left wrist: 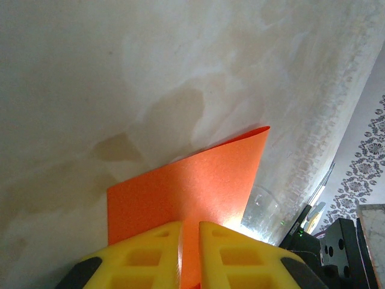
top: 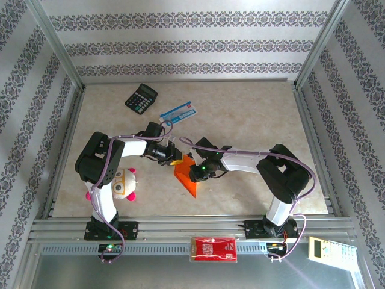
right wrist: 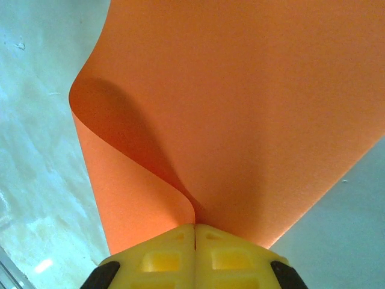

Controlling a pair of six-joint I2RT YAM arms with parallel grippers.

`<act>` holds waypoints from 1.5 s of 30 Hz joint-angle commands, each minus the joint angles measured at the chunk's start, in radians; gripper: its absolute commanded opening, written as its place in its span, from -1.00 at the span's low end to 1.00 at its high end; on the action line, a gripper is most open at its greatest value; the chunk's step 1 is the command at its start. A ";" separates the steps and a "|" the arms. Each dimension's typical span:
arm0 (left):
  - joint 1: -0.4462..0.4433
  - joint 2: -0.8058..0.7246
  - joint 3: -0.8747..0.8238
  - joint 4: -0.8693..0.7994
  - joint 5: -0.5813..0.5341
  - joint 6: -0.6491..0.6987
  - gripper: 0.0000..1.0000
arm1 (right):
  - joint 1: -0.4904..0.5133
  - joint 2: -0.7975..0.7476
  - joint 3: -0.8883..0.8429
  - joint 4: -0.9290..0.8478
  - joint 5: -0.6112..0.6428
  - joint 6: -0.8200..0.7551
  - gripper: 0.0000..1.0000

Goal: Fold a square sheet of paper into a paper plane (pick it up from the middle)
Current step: Third fold the triangle at the center of the table.

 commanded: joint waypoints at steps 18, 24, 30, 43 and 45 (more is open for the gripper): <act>-0.022 0.061 -0.014 -0.020 -0.058 0.023 -0.66 | -0.017 -0.014 0.024 -0.027 0.000 -0.039 -0.92; -0.022 0.062 -0.015 -0.018 -0.059 0.023 -0.66 | -0.020 -0.011 0.015 -0.025 0.006 -0.042 -0.92; -0.021 0.065 -0.016 -0.015 -0.057 0.022 -0.66 | -0.014 0.000 0.017 -0.013 -0.003 -0.031 -0.92; -0.021 0.063 -0.016 -0.014 -0.057 0.021 -0.66 | -0.012 0.023 0.002 0.004 0.003 -0.019 -0.92; -0.022 0.063 -0.017 -0.017 -0.058 0.022 -0.66 | -0.011 0.024 -0.001 0.005 0.002 -0.014 -0.92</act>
